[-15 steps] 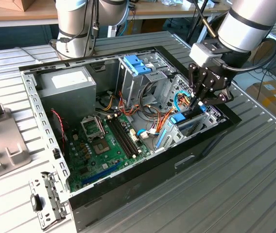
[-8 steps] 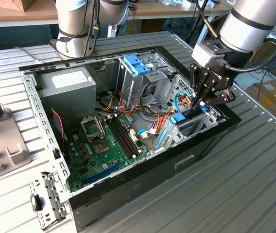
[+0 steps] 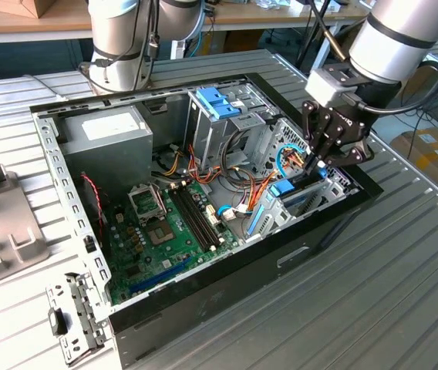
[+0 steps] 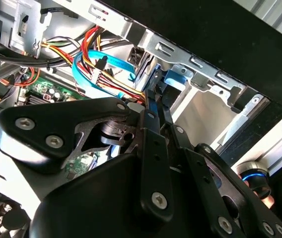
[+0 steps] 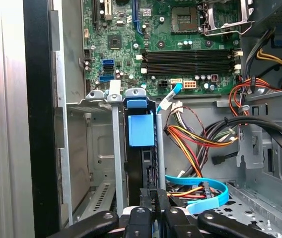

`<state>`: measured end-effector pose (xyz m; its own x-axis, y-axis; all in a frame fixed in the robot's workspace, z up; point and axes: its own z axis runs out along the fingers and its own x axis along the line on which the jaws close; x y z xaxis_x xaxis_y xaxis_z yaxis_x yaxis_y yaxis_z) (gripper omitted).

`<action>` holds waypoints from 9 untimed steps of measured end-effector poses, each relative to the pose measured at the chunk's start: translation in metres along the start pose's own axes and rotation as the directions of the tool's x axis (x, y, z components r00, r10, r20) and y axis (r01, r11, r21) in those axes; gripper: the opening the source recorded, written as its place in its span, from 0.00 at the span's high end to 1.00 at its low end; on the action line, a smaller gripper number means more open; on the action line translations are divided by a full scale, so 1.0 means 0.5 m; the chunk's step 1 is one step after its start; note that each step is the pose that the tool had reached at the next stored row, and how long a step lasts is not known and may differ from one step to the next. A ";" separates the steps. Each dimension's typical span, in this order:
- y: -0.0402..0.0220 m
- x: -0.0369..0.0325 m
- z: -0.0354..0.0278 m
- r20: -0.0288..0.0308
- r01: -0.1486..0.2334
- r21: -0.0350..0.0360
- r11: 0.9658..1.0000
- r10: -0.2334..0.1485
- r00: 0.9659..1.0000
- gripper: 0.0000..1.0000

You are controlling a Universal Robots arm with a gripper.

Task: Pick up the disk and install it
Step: 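Insert the first disk wire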

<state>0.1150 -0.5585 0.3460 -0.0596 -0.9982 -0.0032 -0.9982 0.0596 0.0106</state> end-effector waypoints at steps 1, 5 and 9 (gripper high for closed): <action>0.000 0.000 0.000 0.000 0.000 0.000 1.000 0.000 1.000 0.84; 0.002 0.000 0.001 0.000 0.000 0.000 1.000 0.000 1.000 0.84; 0.002 0.000 0.006 0.000 0.000 0.000 1.000 0.000 1.000 0.84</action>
<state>0.1139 -0.5585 0.3429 -0.0597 -0.9982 -0.0032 -0.9982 0.0597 0.0107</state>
